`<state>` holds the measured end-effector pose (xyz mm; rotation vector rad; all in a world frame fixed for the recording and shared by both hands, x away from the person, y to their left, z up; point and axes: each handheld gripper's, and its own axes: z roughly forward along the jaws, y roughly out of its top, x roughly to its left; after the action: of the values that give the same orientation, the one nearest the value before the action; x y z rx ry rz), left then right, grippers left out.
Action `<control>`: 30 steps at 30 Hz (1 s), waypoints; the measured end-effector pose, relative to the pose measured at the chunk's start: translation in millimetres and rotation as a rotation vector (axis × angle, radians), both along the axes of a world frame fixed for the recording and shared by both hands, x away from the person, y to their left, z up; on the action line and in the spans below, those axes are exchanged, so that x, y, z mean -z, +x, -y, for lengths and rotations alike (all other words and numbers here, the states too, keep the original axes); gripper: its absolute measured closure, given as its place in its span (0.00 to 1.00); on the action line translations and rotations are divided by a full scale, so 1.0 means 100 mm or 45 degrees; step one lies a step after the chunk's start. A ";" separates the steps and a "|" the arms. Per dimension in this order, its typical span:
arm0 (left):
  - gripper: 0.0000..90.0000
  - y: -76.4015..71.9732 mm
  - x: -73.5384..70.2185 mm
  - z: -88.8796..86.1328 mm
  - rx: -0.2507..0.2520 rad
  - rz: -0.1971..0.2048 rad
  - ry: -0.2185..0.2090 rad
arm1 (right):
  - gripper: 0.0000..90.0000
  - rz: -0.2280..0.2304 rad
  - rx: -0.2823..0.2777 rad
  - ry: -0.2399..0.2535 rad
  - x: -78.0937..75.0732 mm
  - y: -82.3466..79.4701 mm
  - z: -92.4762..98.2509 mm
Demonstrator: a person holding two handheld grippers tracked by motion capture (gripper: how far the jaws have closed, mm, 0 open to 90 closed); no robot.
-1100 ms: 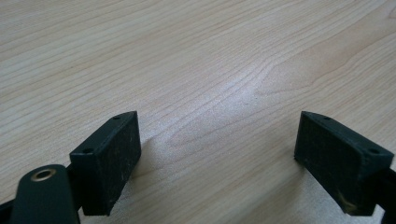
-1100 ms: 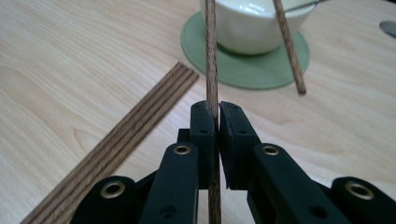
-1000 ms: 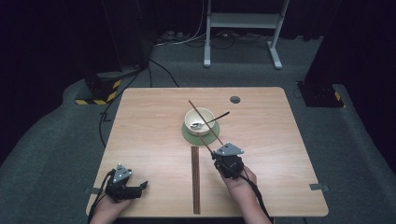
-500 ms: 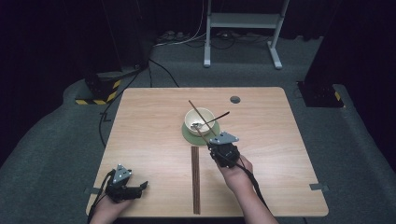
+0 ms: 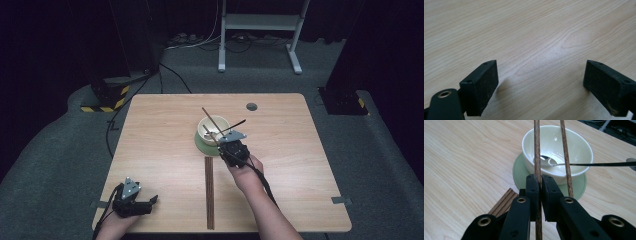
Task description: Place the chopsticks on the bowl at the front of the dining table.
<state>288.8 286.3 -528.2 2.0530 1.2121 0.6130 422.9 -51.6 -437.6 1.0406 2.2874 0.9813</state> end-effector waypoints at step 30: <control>0.15 0.05 0.01 -0.03 0.020 0.101 -0.093 | 0.94 -0.041 0.025 -0.059 -0.09 0.50 -0.29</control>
<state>293.4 289.1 -529.2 1.9577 1.1545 0.6281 473.2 -22.5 -428.4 1.0655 2.3102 0.9050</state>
